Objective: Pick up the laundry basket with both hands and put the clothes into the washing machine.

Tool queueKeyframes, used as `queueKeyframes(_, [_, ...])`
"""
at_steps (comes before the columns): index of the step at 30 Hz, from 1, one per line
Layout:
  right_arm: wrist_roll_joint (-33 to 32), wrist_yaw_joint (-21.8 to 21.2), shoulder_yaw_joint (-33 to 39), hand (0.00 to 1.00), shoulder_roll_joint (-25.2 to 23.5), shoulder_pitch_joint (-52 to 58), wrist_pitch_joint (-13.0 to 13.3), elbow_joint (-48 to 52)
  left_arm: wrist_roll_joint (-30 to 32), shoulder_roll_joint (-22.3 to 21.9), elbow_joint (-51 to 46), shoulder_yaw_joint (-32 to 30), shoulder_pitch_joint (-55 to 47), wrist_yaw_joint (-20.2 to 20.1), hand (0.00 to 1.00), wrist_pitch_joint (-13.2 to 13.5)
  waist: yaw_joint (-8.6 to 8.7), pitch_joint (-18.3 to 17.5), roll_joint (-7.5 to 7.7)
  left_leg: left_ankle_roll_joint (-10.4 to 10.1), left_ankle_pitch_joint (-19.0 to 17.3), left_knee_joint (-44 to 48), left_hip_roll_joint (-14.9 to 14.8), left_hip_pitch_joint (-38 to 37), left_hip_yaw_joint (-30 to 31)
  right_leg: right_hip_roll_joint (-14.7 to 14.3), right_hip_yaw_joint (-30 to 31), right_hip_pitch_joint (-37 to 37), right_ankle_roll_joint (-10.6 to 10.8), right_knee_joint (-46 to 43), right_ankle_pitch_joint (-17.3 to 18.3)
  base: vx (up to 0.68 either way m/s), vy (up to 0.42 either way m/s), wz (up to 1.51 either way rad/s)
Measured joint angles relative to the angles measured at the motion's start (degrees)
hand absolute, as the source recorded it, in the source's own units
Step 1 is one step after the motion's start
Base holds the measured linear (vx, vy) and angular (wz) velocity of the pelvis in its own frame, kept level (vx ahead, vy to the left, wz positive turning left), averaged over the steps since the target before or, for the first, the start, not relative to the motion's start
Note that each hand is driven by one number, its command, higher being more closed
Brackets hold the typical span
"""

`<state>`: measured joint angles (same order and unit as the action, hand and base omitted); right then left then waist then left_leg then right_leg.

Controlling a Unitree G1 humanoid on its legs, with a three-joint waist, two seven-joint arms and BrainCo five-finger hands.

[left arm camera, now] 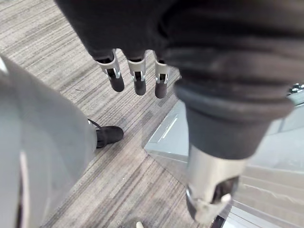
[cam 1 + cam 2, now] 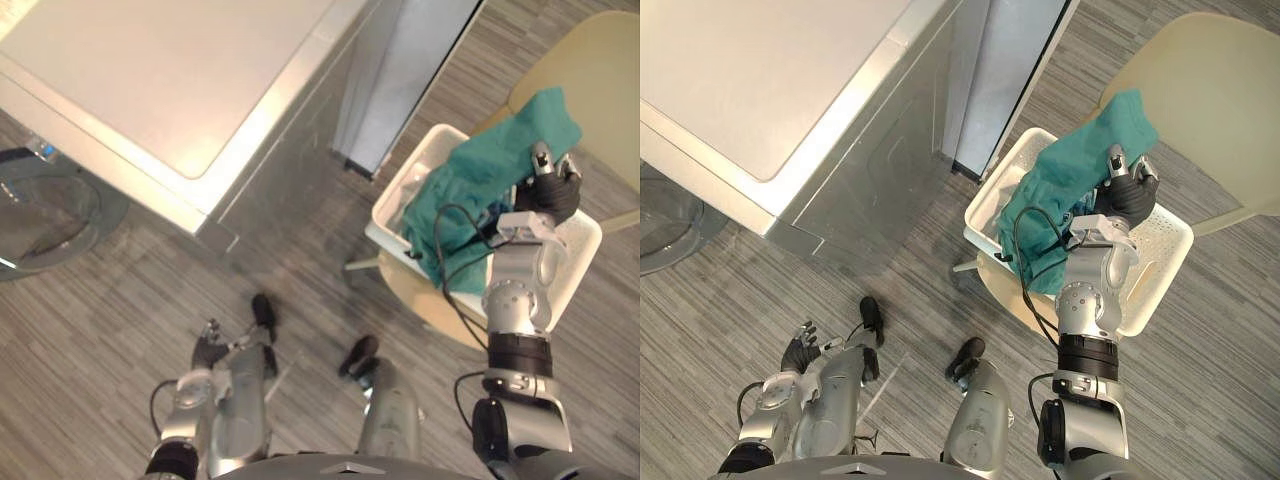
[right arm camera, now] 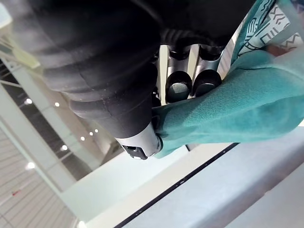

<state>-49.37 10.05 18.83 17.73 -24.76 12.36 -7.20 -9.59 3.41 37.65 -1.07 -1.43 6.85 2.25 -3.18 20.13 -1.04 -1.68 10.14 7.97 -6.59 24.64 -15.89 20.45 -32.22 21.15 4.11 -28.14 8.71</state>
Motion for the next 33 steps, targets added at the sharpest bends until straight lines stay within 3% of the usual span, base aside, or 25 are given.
queueKeyframes(5, [-1.0,-0.2,-0.2,1.0,-0.8,0.6,0.6,2.1,3.8,0.0,3.7,0.0,-0.8,-1.0,0.0,-0.6,0.33,-0.8,-1.14,-0.1,0.6,-2.7,0.6,-2.8,-0.3,-0.9,0.0,-2.2,0.6,2.7,-1.0,0.05,-0.002,-0.04])
queueKeyframes(13, [-4.9,-1.0,-1.1,1.0,-9.3,3.9,4.8,8.0,8.8,-0.1,4.9,1.6,-2.9,-1.1,0.0,-1.2,0.55,-4.2,-1.94,-0.1,0.9,-5.3,1.4,-6.6,0.7,-1.9,-1.4,-7.0,1.8,7.4,-2.5,0.08,-0.007,0.01])
queueKeyframes(21, [-5.3,2.0,-5.3,1.0,-15.7,4.2,9.2,15.4,13.8,-0.1,6.6,4.0,-4.2,0.5,0.0,-1.5,0.4,-7.8,-2.39,-0.3,0.9,-8.7,1.9,-12.7,1.9,-3.9,-2.5,-14.2,2.9,14.1,-4.7,0.02,-0.007,0.01])
queueKeyframes(28, [-5.3,5.7,-6.9,1.0,-17.8,1.2,10.5,15.4,14.5,-0.2,5.6,4.6,-5.1,0.9,0.0,-2.3,0.35,-11.1,-2.31,-0.3,0.8,-9.4,2.1,-15.1,2.1,-6.4,-3.2,-19.6,3.4,22.2,-8.9,0.02,0.001,-0.01])
queueKeyframes(33, [-5.1,7.1,-8.8,1.0,-17.8,-4.2,11.7,15.4,11.9,-0.4,-3.0,6.1,-5.3,1.7,0.0,-2.2,0.36,-13.1,-2.14,-0.3,1.4,-11.6,2.6,-17.6,1.6,-7.4,-3.0,-22.4,3.3,27.0,-10.8,-0.03,0.021,-0.04])
